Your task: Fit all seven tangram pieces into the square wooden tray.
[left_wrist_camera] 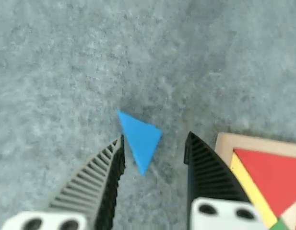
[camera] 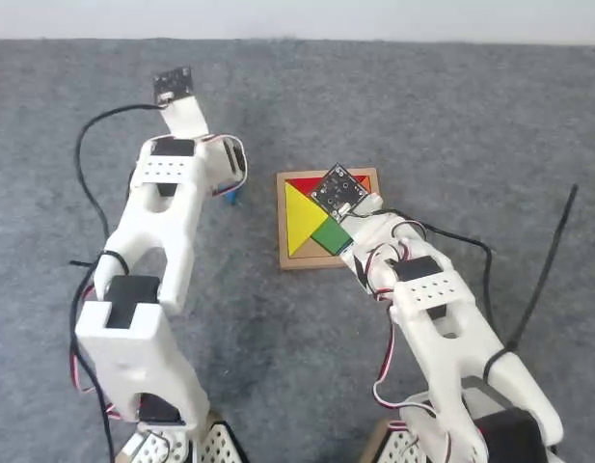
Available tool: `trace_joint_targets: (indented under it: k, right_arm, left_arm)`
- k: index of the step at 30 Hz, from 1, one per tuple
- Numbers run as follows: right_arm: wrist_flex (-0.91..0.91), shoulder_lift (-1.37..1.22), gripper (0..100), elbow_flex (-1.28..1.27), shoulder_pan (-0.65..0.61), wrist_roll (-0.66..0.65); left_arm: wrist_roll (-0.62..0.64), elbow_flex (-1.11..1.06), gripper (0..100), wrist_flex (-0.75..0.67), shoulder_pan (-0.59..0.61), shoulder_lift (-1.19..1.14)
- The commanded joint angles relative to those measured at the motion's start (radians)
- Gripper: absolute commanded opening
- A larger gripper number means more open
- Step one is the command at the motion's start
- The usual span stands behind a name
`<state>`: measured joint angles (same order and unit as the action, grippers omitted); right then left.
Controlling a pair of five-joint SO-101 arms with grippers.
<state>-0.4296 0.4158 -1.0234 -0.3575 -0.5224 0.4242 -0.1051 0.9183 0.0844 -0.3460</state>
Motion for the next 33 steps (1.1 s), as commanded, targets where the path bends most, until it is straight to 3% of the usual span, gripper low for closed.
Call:
trace_joint_targets:
  k: [1,8,14,22,33]
  right_arm:
    - [0.019,0.027,0.7,0.011,0.007,-0.014]
    - [0.019,0.027,0.7,0.011,0.007,-0.014]
    - [0.019,0.027,0.7,0.011,0.007,-0.015]
    - [0.019,0.027,0.7,0.011,0.010,-0.015]
    - [0.019,0.027,0.7,0.011,0.012,-0.017]
  left_arm:
    - [0.017,0.048,19,-0.071,0.014,-0.003]
    - [0.017,0.209,1,-0.031,0.043,-0.124]
    - [0.000,0.403,1,0.074,0.060,-0.262]
    - [-0.196,0.579,1,0.328,0.008,-0.371]
    - [-0.350,0.607,1,0.470,0.000,-0.374]
